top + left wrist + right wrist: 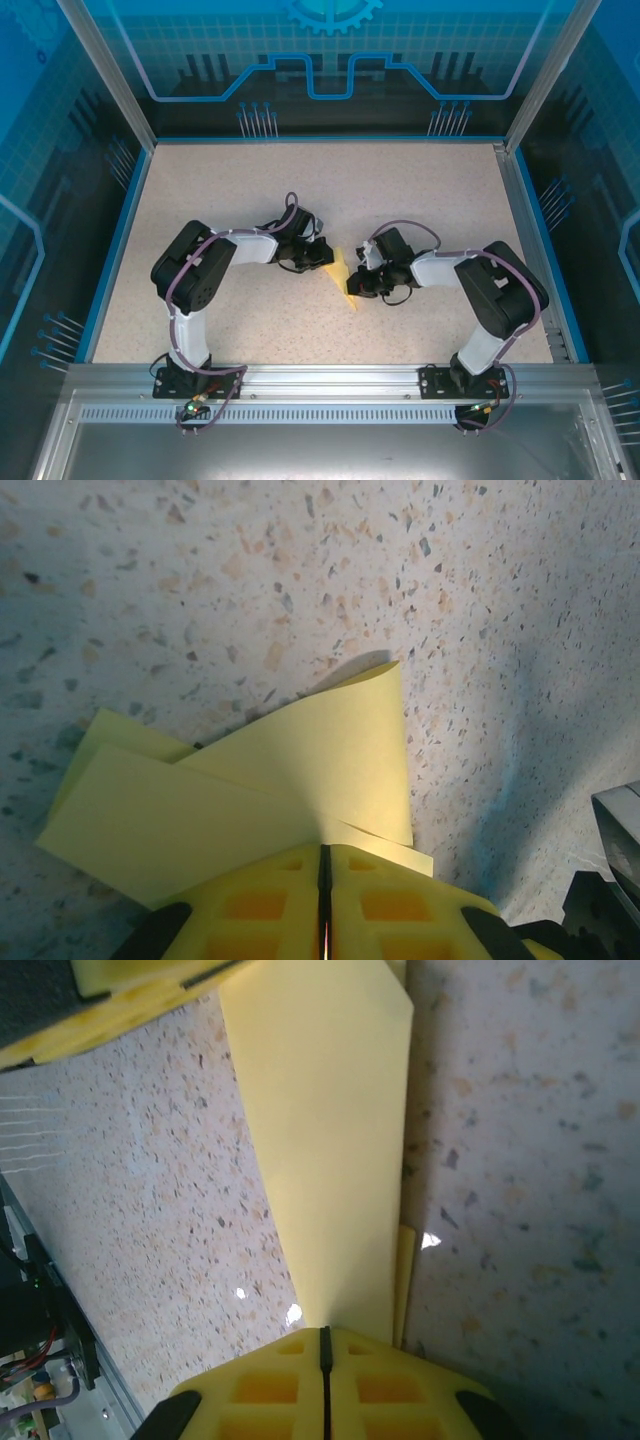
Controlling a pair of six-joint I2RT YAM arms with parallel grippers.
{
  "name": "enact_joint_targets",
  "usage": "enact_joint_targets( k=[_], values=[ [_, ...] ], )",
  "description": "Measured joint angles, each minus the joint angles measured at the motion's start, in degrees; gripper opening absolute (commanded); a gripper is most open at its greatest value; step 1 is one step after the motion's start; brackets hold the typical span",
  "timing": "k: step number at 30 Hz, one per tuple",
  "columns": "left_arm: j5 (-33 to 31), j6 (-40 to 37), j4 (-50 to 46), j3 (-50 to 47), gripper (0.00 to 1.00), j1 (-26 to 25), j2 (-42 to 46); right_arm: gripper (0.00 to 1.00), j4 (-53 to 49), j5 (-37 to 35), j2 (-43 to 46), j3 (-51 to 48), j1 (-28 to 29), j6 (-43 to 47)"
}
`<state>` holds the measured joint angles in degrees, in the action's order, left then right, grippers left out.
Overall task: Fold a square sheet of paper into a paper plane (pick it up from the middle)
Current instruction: Fold the wing for the fifth time at the center of the table.
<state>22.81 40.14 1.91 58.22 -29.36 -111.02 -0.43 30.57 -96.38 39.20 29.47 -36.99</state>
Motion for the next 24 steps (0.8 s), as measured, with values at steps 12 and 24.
enact_joint_targets(
  k=[12,24],
  values=[
    [0.13,0.00,0.13,0.00,0.10,0.00,-0.04,0.08,-5.29,-0.13,0.15,8.96,1.31,0.20],
    [0.20,0.00,0.11,0.00,0.10,0.00,-0.07,0.07,-6.23,-1.62,-7.26,14.16,3.28,0.15]
  ],
)
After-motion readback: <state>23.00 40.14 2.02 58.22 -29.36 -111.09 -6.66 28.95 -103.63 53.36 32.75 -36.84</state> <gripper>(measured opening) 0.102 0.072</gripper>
